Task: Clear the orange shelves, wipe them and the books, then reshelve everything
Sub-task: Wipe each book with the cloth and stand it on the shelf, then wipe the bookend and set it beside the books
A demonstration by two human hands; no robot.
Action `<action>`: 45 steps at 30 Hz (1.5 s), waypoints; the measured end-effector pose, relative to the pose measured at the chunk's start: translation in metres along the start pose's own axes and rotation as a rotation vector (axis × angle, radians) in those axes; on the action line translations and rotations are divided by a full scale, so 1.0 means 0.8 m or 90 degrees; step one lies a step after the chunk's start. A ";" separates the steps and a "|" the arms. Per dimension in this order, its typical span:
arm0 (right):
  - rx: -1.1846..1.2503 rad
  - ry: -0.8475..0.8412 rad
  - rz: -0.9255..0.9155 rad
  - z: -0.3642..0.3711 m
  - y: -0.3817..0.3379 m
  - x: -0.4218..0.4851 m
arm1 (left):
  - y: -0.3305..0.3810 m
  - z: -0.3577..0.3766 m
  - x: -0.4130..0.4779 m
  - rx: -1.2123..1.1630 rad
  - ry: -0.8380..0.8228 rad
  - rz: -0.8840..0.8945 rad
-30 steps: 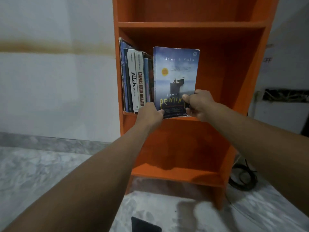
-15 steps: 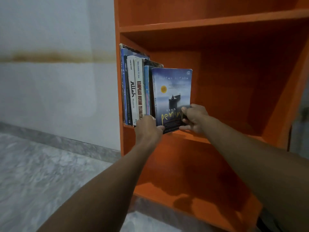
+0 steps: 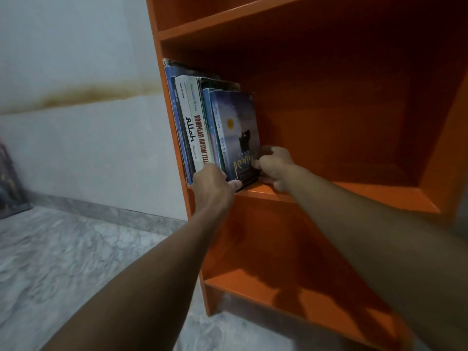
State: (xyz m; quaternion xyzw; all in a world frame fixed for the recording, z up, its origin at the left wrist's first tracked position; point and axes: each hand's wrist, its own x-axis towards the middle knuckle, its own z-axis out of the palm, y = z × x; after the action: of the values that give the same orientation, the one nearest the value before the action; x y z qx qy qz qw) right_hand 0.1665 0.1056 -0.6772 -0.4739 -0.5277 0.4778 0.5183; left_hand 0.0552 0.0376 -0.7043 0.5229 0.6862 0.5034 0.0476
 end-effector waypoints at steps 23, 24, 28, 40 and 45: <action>-0.349 0.076 -0.012 0.068 0.085 -0.171 | -0.125 -0.057 -0.092 0.251 -0.491 0.114; -0.380 0.080 0.017 0.068 0.107 -0.186 | -0.135 -0.051 -0.110 0.282 -0.528 0.140; -0.544 0.053 0.161 0.051 0.210 -0.255 | -0.181 -0.014 -0.177 0.356 -0.621 0.208; -0.810 -0.250 0.434 -0.014 0.415 -0.389 | -0.285 0.049 -0.267 0.579 -0.759 0.329; -0.851 -0.206 0.458 -0.016 0.471 -0.412 | -0.303 0.068 -0.268 0.568 -0.749 0.393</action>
State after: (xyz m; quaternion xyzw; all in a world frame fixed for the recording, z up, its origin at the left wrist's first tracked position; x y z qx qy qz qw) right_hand 0.1854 -0.1869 -1.0837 -0.7523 -0.5869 0.2601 -0.1480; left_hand 0.0210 -0.0788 -1.0095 0.8387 0.5096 -0.1864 0.0470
